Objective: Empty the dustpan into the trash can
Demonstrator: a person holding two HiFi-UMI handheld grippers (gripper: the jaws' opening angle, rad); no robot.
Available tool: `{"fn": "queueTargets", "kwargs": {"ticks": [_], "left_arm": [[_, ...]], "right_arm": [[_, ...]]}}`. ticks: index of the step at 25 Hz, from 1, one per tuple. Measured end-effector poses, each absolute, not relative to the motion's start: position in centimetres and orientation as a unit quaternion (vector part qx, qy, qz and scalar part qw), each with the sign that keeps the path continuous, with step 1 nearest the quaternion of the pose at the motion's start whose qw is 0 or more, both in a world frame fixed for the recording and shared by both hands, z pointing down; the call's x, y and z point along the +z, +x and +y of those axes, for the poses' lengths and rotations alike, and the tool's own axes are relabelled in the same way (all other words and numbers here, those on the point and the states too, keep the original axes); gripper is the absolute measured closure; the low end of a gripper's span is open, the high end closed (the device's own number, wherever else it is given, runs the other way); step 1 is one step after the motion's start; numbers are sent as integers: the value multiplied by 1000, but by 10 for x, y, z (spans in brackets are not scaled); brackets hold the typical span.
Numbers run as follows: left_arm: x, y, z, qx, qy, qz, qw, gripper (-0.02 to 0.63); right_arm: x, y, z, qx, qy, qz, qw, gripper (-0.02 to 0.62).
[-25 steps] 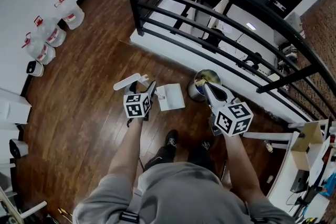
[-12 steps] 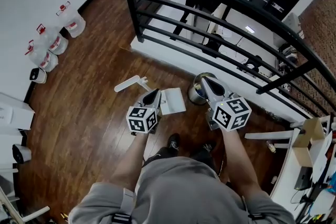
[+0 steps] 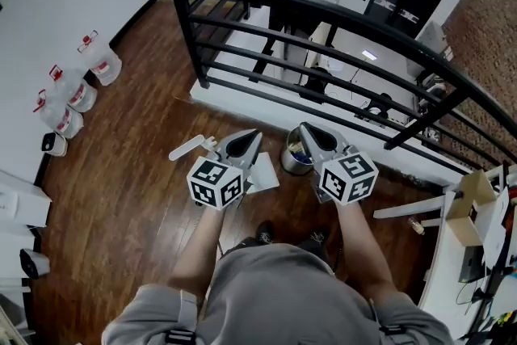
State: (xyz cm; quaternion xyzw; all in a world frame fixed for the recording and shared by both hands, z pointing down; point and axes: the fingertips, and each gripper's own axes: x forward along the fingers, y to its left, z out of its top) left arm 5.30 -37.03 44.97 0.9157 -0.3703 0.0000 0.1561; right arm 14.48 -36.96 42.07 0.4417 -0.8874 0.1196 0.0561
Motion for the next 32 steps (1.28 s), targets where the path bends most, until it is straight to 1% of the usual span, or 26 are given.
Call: {"fn": "queueTargets", "kwargs": {"ticks": [6,16,32], "left_arm": [[428,78,-367,12,930,-337,146,600],[424,94,-364,33,936,-327,127,600],[438,96,-363,38,936,-318,148,600]], "right_arm": [[406,166,-364,102,458,-882,43,595],[398,170,-363,87,457,-884,43,595],[399,169,-362,87,456,-885,43,595]]}}
